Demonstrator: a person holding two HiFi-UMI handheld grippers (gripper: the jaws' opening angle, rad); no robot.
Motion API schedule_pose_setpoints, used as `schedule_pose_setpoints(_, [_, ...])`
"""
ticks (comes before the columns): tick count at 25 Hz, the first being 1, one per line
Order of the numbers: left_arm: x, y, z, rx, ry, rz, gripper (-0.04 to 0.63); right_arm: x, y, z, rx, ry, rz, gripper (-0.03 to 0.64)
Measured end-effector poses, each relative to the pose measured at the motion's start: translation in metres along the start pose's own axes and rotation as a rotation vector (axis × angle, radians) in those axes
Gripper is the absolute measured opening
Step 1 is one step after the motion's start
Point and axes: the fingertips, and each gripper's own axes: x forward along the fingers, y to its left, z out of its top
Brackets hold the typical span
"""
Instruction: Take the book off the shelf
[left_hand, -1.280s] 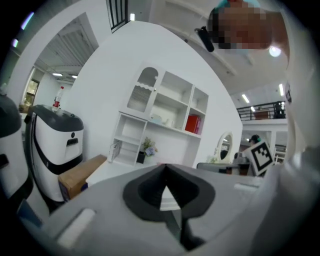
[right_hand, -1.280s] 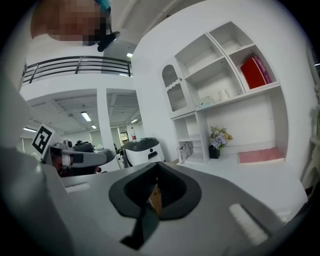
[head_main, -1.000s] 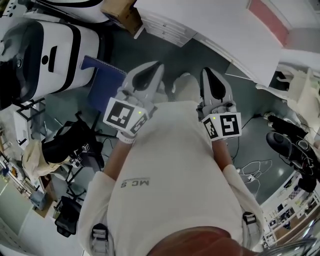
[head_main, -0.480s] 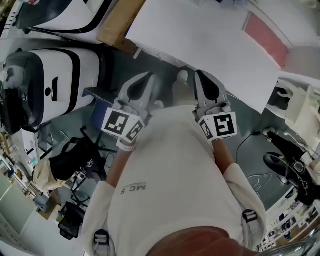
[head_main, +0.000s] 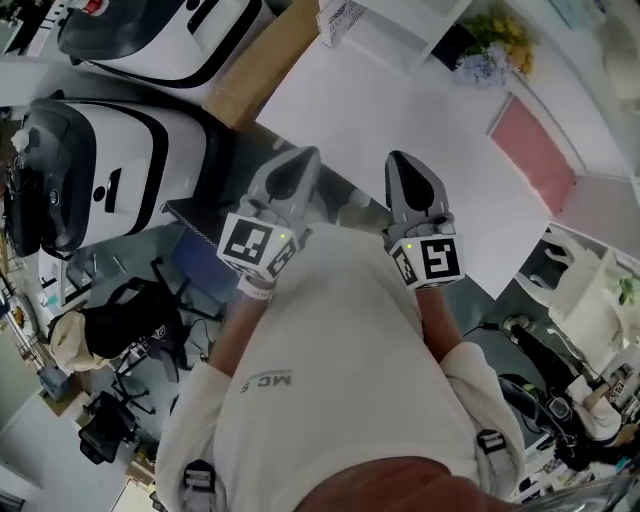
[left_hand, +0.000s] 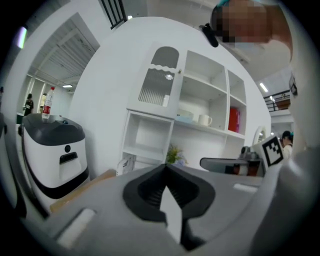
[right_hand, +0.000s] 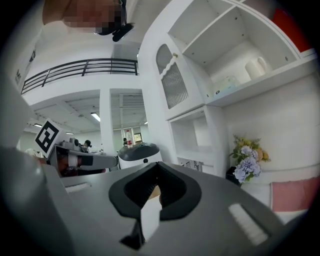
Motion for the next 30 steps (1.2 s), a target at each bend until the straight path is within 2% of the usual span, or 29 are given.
schedule_pose_setpoints(4, [0.024,0.017,-0.004,-0.018,0.008,0.03,0.0,0.02,-0.017,-0.005,0.052,0.012,0.007,-0.002])
schedule_pose_setpoints(10, [0.059,0.059,-0.006,-0.036,-0.007,0.131,0.0,0.049,-0.033,-0.007,0.082,0.029,0.005,-0.002])
schedule_pose_setpoints(13, [0.081,0.08,-0.003,-0.024,-0.021,0.14,0.0,0.067,-0.039,-0.006,0.051,0.022,0.006,-0.002])
schedule_pose_setpoints(17, [0.109,0.107,-0.004,-0.021,-0.037,0.147,0.0,0.082,-0.043,-0.006,0.079,0.034,-0.016,-0.001])
schedule_pose_setpoints(24, [0.154,0.148,-0.002,0.011,-0.04,0.142,0.002,0.119,-0.05,-0.002,0.049,0.045,-0.019,-0.002])
schedule_pose_setpoints(26, [0.166,0.158,-0.002,0.032,-0.032,0.132,0.077,0.128,-0.054,-0.001,0.057,0.043,-0.026,-0.001])
schedule_pose_setpoints(30, [0.193,0.18,-0.006,0.055,-0.014,0.121,0.154,0.147,-0.063,0.001,0.076,0.045,-0.046,-0.002])
